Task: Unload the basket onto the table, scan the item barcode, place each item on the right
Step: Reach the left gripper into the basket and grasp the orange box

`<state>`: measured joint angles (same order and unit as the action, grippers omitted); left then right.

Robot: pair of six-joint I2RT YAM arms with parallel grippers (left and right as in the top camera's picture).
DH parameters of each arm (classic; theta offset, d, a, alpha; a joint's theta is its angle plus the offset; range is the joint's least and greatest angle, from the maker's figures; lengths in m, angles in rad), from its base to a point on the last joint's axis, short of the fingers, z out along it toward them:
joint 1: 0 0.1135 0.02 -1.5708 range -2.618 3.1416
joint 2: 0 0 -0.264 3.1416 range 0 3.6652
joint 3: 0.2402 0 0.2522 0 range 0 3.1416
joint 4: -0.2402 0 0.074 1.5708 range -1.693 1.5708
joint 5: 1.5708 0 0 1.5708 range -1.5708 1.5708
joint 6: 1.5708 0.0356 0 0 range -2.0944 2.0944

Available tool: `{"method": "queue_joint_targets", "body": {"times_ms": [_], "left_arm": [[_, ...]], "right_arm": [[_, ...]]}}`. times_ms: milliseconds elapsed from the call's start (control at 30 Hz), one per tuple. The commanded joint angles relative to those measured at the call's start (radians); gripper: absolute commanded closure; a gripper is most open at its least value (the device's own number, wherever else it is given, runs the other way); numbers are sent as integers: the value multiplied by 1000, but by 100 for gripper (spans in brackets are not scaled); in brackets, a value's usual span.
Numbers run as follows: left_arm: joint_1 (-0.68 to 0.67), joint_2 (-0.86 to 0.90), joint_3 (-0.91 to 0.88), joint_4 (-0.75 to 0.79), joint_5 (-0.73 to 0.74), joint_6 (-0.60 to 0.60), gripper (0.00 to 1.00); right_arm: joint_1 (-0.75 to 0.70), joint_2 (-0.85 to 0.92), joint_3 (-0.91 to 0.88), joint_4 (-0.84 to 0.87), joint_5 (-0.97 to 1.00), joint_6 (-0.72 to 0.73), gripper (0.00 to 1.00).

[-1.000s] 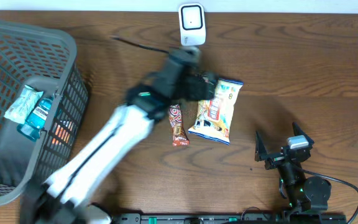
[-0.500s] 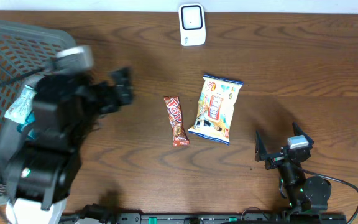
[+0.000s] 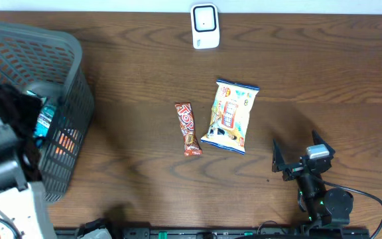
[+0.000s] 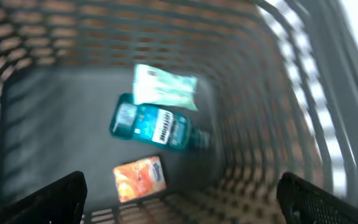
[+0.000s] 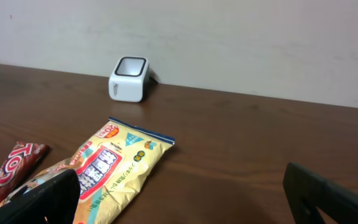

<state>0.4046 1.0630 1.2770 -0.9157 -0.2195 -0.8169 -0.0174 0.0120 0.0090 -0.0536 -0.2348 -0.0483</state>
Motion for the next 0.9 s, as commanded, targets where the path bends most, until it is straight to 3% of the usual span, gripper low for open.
{"method": "queue_joint_targets", "body": {"times_ms": [0, 167, 367, 600, 867], "left_arm": [[89, 55, 5, -2, -21, -263, 2], [108, 156, 4, 33, 3, -512, 2], [103, 306, 3, 80, 16, -515, 2], [101, 501, 3, 86, 201, -240, 2], [101, 645, 3, -46, 317, -208, 2]], "right_arm": [[4, -5, -3, -2, 0, -2, 1], [4, -5, -3, -2, 0, -2, 1], [4, -5, -3, -2, 0, -2, 1], [4, -5, -3, -2, 0, -2, 1], [4, -5, -3, -2, 0, -2, 1]]}}
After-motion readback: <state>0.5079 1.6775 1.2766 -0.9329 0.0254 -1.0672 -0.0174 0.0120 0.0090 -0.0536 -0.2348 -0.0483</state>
